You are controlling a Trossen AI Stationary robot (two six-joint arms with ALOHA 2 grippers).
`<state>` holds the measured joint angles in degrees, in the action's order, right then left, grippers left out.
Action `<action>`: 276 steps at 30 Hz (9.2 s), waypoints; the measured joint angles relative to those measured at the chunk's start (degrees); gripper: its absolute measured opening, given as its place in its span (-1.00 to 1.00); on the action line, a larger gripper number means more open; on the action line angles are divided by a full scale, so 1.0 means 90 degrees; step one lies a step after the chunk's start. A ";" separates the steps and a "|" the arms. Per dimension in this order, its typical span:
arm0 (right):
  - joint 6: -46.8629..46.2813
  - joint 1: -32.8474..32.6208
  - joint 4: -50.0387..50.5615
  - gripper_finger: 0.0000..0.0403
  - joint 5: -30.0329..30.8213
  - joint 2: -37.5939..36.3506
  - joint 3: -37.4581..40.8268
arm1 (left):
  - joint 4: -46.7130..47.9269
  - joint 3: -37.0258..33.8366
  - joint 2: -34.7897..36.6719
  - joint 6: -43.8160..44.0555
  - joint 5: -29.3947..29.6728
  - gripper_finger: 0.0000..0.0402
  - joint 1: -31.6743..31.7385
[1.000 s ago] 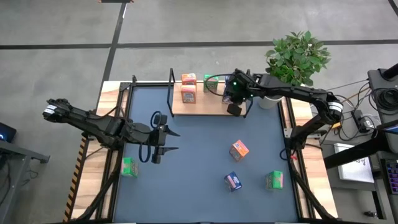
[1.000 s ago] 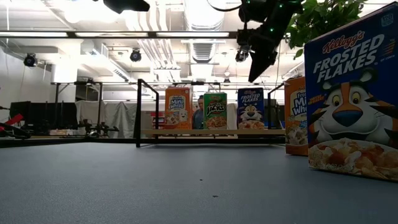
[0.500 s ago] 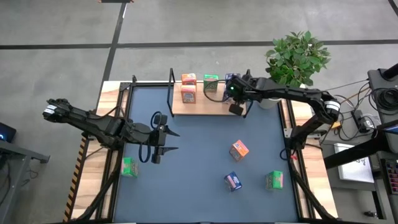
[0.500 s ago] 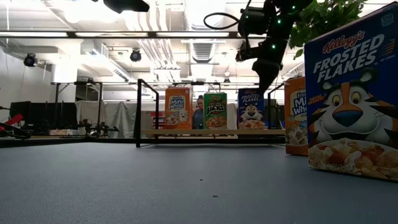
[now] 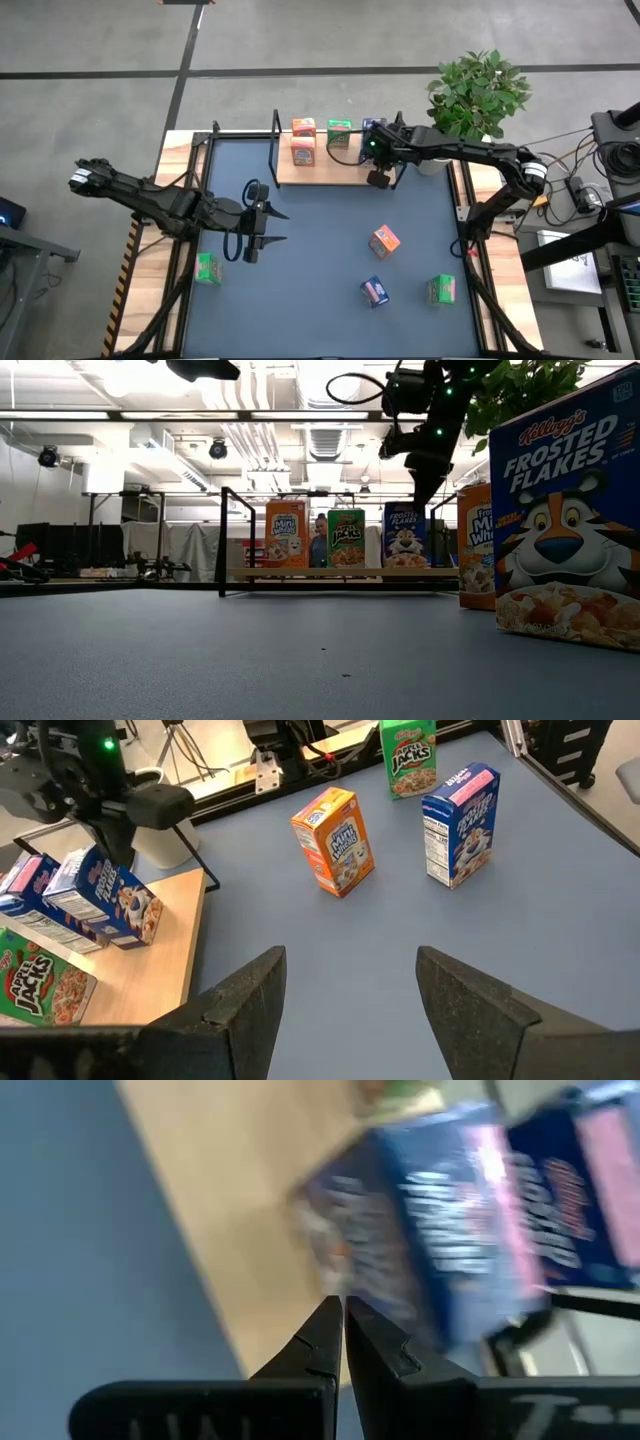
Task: Stack cereal on shelf
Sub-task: Put the left blue cereal box on the shelf, then put the left green cereal box on the shelf
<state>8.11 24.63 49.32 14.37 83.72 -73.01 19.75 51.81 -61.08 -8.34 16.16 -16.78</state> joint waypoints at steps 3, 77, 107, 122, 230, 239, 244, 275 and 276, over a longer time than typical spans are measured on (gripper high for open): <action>-0.0074 -0.0132 -0.0085 -0.96 -0.0355 -0.0001 -0.0110 | 0.0002 0.0000 0.0000 -0.0002 0.0000 0.04 0.0000; -0.0073 -0.0407 -0.0938 -0.96 0.0413 -0.0217 -0.0629 | 0.0066 0.0000 0.0000 0.0427 -0.0002 0.04 0.0007; 0.0800 -0.3209 -0.4129 -0.96 0.1248 -0.0366 0.0729 | 0.0250 0.0323 -0.0886 0.4691 0.0046 0.04 -0.1375; 0.1219 -0.3210 -0.4622 -0.96 0.1239 -0.0432 0.0872 | 0.1593 0.0325 -0.0612 0.9159 -0.1044 0.04 -0.2238; 0.1221 -0.3556 -0.6129 -0.96 -0.0146 -0.2960 0.3437 | 0.1553 0.4059 -0.4234 -0.1512 -0.1081 -0.45 0.3433; 0.1221 -0.3556 -0.6120 -0.96 -0.0143 -0.2960 0.3437 | 0.1202 0.4163 -0.4723 -0.1272 -0.1858 -0.45 0.4097; 0.1187 -0.3556 -0.6118 -0.96 -0.0099 -0.2959 0.3437 | 0.0930 0.4163 -0.4916 -0.1185 -0.1865 -0.45 0.4189; 0.1150 -0.3549 -0.6033 -0.96 -0.0092 -0.2958 0.3439 | 0.0667 0.4462 -0.5151 -0.1238 -0.1863 0.05 0.4267; 0.1149 -0.3549 -0.6031 -0.96 -0.0091 -0.2958 0.3439 | 0.0732 0.4522 -0.5151 -0.1236 -0.1863 0.06 0.4267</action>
<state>18.45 -7.31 -4.95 13.55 57.10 -42.06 26.34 92.51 -107.44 -19.47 -0.60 21.63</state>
